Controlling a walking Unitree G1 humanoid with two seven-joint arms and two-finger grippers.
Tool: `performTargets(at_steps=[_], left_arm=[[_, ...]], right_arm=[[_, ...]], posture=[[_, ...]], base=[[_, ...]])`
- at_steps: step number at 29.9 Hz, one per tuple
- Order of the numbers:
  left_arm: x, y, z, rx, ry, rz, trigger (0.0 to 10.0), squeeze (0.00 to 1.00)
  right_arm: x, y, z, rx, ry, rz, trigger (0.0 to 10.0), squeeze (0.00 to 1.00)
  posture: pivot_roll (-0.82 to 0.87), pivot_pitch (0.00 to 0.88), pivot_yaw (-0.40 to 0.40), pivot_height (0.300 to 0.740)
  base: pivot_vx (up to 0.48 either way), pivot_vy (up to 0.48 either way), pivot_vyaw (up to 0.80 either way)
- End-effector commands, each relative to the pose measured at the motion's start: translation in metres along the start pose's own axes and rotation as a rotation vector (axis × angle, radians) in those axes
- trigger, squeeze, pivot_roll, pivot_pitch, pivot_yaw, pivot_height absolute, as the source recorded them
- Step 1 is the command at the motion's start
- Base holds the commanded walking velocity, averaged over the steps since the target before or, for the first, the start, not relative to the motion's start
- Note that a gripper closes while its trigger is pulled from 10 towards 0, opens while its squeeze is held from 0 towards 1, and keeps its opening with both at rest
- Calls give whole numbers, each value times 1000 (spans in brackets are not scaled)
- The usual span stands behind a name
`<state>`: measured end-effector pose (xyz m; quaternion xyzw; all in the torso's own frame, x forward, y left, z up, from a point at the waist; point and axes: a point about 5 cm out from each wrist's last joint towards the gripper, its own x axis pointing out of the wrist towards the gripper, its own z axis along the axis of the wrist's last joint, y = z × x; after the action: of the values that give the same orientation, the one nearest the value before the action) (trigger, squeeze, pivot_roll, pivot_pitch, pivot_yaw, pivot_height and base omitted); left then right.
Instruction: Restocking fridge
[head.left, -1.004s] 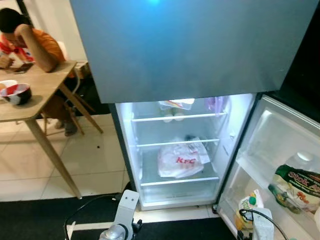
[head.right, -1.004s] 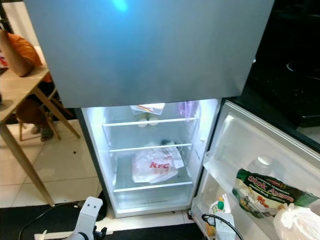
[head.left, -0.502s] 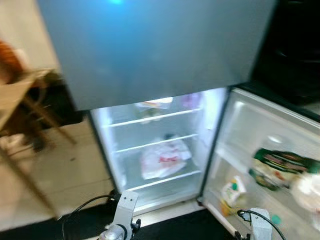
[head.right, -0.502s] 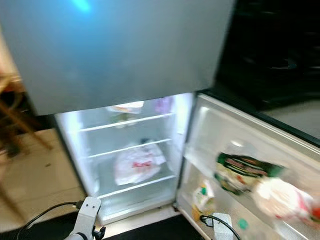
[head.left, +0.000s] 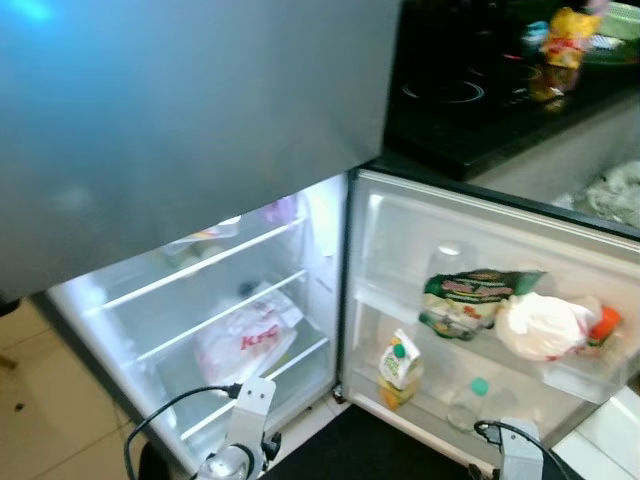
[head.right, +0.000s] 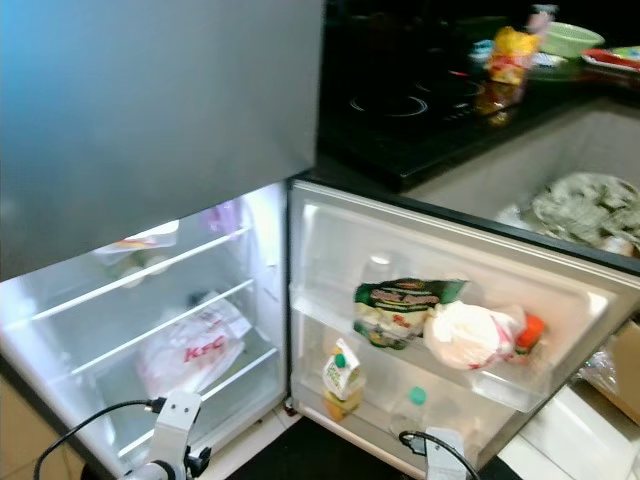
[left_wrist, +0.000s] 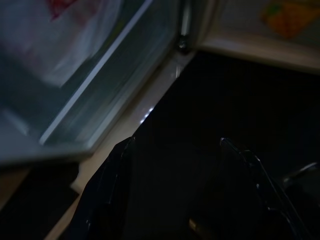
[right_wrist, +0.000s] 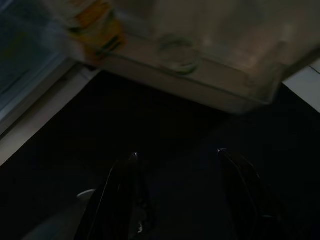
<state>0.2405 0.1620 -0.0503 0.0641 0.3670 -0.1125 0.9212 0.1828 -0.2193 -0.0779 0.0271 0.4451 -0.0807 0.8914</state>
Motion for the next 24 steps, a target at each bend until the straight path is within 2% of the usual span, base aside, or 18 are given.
performTargets(at_steps=[1, 22, 24], left_arm=[[-1, 1, -4, 13, 14, -1, 10000, 0], [-1, 0, -3, 19, 5, -12, 10000, 0], [-1, 0, -1, 18, 1, -21, 10000, 0]], right_arm=[[-1, -3, -1, 17, -5, -12, 10000, 0], [-1, -5, -3, 20, -9, -22, 10000, 0], [-1, -5, -3, 7, -6, -26, 10000, 0]], posture=[[-88, 0, 26, 740], [-95, 0, 26, 740], [-95, 0, 27, 740]], base=[[0, 0, -800], [0, 0, -800], [0, 0, 0]])
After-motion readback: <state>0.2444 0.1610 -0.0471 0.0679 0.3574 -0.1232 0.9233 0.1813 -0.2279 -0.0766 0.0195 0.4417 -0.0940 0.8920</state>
